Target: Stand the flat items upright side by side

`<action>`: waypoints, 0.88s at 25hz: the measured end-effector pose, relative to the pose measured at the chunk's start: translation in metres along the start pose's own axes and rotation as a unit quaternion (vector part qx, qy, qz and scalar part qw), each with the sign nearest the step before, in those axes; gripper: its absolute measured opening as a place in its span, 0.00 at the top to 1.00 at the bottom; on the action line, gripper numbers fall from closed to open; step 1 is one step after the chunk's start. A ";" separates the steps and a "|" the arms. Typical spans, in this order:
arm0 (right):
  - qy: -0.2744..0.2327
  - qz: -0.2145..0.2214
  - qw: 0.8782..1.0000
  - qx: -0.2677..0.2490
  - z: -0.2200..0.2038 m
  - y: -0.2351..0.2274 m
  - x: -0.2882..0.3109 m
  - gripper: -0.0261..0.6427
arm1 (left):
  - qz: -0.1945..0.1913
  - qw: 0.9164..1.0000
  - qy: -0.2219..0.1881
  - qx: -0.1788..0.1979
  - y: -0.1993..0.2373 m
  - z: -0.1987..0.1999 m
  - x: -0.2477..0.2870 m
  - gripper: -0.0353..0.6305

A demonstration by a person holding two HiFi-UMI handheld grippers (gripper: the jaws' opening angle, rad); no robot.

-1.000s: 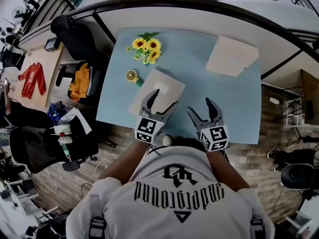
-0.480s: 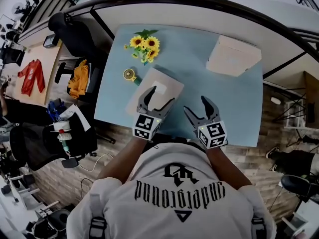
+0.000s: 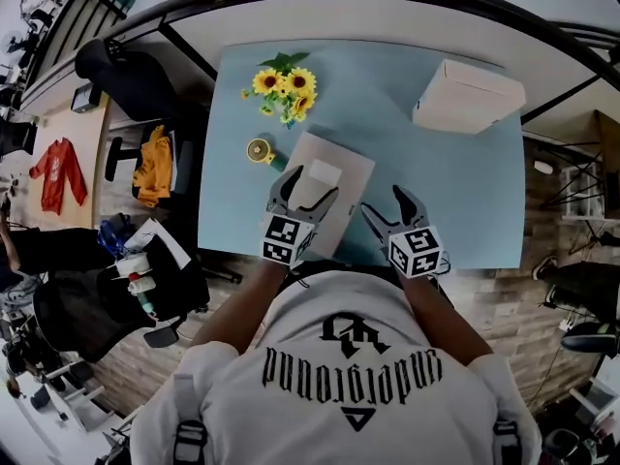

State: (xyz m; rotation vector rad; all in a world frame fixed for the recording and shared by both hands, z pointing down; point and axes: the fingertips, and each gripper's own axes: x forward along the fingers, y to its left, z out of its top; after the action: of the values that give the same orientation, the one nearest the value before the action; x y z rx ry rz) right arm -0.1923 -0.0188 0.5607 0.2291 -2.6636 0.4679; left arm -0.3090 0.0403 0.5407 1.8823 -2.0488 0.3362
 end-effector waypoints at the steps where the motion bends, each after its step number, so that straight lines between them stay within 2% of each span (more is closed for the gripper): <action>1: 0.007 -0.006 1.000 0.008 -0.006 0.000 0.007 0.42 | -0.005 1.000 0.006 0.000 0.007 -0.005 0.001 0.39; 6: 0.033 -0.042 0.997 0.054 -0.036 0.001 0.034 0.42 | -0.037 0.998 0.060 -0.003 0.045 -0.047 0.005 0.39; 12: 0.077 -0.065 0.990 0.097 -0.078 0.007 0.062 0.41 | -0.065 0.990 0.129 0.003 0.075 -0.103 0.011 0.39; 16: 0.099 -0.080 0.983 0.131 -0.109 0.008 0.076 0.41 | -0.083 0.981 0.172 -0.018 0.086 -0.140 0.016 0.39; 19: 0.113 -0.085 0.977 0.160 -0.130 0.006 0.085 0.41 | -0.088 0.973 0.207 -0.046 0.097 -0.165 0.021 0.39; 22: 0.128 -0.089 0.971 0.183 -0.149 0.006 0.093 0.41 | -0.098 0.964 0.239 -0.059 0.103 -0.187 0.026 0.38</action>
State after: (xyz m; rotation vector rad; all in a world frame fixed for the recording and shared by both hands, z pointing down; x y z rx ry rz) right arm -0.2202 0.0324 0.7267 0.4776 -2.2650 0.8669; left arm -0.3967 0.1001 0.7272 1.7084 -1.5187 0.5443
